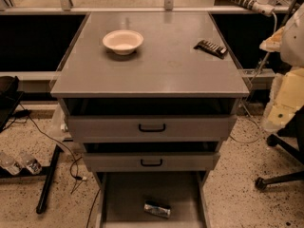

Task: Pick redbull can from bottom drawer and place on counter

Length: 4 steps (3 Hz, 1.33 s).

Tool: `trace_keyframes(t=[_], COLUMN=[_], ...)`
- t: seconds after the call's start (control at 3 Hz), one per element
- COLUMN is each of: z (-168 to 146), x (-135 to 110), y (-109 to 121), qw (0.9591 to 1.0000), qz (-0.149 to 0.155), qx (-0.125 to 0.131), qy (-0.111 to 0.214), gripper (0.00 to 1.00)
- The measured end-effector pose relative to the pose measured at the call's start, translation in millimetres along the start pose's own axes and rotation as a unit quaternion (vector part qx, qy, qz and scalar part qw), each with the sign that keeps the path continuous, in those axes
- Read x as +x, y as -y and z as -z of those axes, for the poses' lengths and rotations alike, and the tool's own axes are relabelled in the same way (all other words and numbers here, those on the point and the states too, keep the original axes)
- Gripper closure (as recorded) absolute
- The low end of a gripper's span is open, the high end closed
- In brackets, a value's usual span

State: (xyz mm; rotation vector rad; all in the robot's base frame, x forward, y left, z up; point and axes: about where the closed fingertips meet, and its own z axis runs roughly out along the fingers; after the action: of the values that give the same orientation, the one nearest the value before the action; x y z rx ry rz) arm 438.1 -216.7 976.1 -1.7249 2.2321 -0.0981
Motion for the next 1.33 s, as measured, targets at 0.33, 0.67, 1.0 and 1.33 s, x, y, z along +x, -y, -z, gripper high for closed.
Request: trace_keyframes(t=[0.33,0.67,1.0,1.33], z=[-0.2,-10.9,-53.3,-114.6], x=[-0.1,-3.6,-7.4,-1.4], y=[-0.1,-5.2,-23.5,-49.5], qw=[1.0000,0.9999,0.9985,0.9952], qz=[0.000,0.006,0.017,0.018], qx=[0.000,-0.006,-0.030,-0.049], qy=[0.000,0.010,0.043,0.082], gripper=[0.00,0.00,0.00,0.00])
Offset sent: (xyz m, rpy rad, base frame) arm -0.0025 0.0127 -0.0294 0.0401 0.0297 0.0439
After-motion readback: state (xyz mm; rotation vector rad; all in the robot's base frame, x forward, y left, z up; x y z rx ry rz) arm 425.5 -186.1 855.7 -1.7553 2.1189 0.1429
